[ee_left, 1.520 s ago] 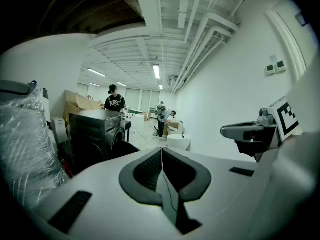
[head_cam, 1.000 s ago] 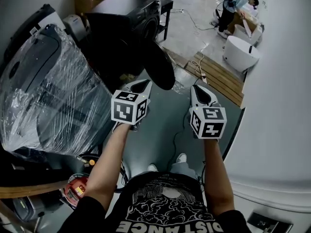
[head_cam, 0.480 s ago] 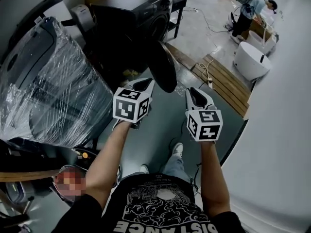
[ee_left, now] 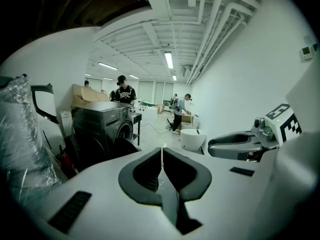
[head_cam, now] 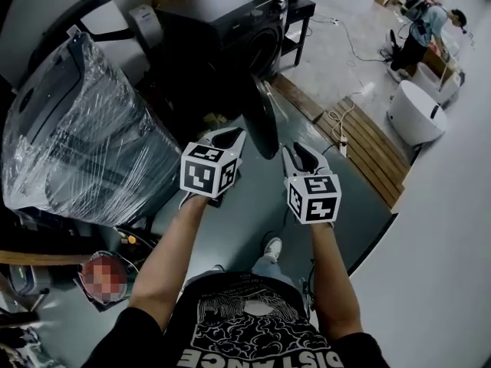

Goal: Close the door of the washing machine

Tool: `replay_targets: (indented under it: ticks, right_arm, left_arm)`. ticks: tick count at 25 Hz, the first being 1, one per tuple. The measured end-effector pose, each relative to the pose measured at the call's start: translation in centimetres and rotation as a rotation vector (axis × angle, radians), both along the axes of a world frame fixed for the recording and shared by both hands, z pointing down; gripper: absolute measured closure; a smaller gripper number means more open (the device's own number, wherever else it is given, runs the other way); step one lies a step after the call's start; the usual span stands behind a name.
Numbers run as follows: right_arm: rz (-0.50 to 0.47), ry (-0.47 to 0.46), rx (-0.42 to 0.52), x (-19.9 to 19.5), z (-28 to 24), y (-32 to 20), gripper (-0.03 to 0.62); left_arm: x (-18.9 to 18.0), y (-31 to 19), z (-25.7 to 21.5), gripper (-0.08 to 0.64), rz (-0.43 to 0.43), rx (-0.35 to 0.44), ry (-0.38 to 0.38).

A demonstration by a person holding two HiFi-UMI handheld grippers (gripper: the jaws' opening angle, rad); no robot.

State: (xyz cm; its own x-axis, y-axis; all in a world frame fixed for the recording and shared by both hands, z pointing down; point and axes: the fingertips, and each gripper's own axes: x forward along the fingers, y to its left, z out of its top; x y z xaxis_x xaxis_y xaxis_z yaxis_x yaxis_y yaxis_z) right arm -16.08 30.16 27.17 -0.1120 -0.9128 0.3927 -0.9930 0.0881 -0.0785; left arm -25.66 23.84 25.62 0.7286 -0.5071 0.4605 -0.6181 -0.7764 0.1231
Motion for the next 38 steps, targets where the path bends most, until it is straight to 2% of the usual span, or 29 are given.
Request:
replay_targets:
  ticks: [6,10,19,26,31,38]
  right_arm:
    - [-0.082,-0.022,-0.014,2.1,1.4,-1.4,0.503]
    - [-0.139,-0.043,-0.022,3.1,2.1,-2.0,0.456]
    - [-0.241,-0.020,-0.067,3.1,5.4,-4.1,0.385]
    - [-0.222,0.006,-0.121,2.6,9.5,-7.5,0.368]
    - [-0.185,0.045,-0.170,1.9,13.1,-11.0,0.333]
    - [-0.101,0.048,-0.250,2.4,17.7,-15.5,0.347]
  left_arm:
    - [2.8,-0.8,0.4,0.528,-0.073,-0.020,-0.004]
    - [4.0,-1.2,0.3,0.528,-0.121,-0.017,0.009]
    - [4.0,-3.2,2.7,0.528,-0.200,-0.028,0.020]
    - [3.4,-6.5,6.3,0.528,-0.162,-0.042,-0.009]
    - [3.0,-9.8,9.6,0.528,-0.129,-0.088,-0.004]
    - [2.3,-13.7,13.5,0.528,-0.077,-0.138,-0.022]
